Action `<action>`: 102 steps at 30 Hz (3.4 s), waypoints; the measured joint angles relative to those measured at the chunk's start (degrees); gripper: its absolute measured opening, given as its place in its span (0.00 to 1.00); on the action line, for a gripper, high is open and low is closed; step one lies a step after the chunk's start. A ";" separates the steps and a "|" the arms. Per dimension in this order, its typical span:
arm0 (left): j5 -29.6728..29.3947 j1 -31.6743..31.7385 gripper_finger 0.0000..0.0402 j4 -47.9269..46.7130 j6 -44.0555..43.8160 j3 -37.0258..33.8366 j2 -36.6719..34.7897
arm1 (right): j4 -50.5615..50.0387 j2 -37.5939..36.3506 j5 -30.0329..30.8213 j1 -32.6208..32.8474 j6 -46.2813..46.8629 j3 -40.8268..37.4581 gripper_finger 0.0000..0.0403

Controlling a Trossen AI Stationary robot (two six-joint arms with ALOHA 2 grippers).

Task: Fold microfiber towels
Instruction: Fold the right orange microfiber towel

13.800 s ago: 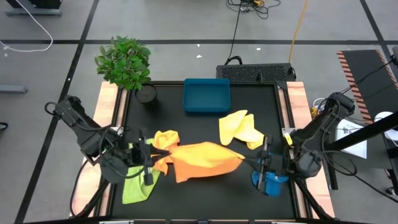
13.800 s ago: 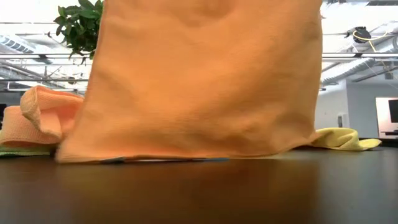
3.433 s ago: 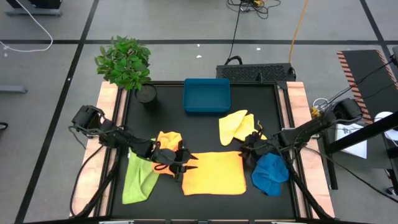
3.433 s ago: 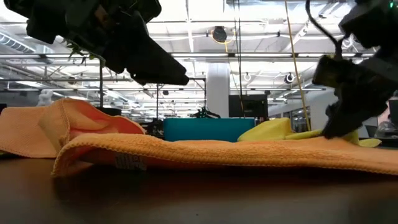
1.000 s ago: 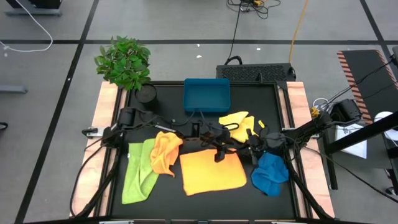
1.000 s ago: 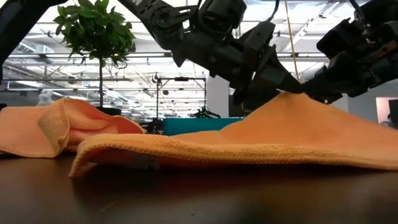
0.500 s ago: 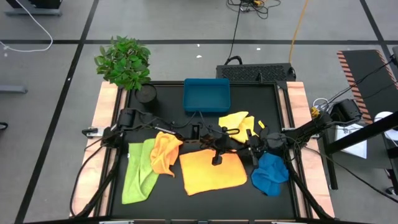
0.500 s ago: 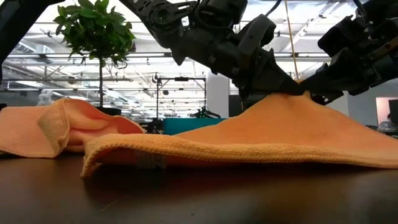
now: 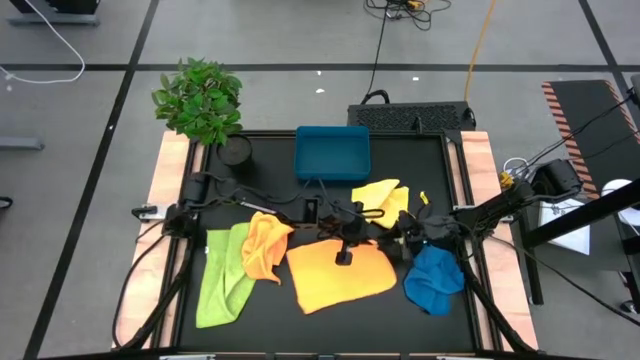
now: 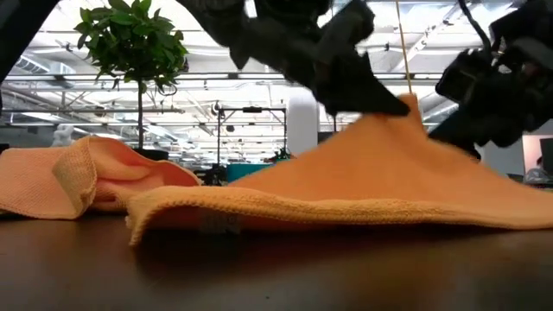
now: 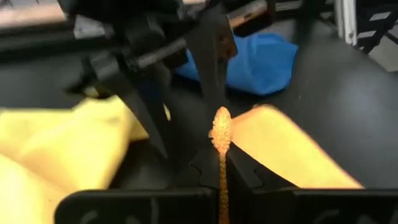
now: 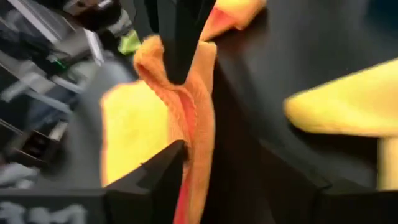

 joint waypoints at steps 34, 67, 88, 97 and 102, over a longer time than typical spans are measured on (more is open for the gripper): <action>-9.62 0.09 0.02 -13.13 3.38 0.03 -9.70 | -3.05 0.45 -4.38 2.03 -1.67 -0.08 0.03; -44.34 -16.98 0.01 -26.98 -10.00 0.03 -26.41 | -31.47 -14.89 4.34 1.98 -20.31 28.56 0.00; -50.60 -25.94 0.00 -11.84 -20.24 -12.90 -31.01 | -35.32 -9.07 11.98 13.47 -17.99 37.58 0.00; -43.10 -32.22 0.00 6.59 -20.86 -21.19 -36.26 | -35.29 -4.70 11.74 18.20 -13.09 42.67 0.00; -44.13 -33.47 0.01 6.48 -20.22 -21.19 -36.86 | -35.16 -4.57 11.70 18.26 -11.53 44.36 0.00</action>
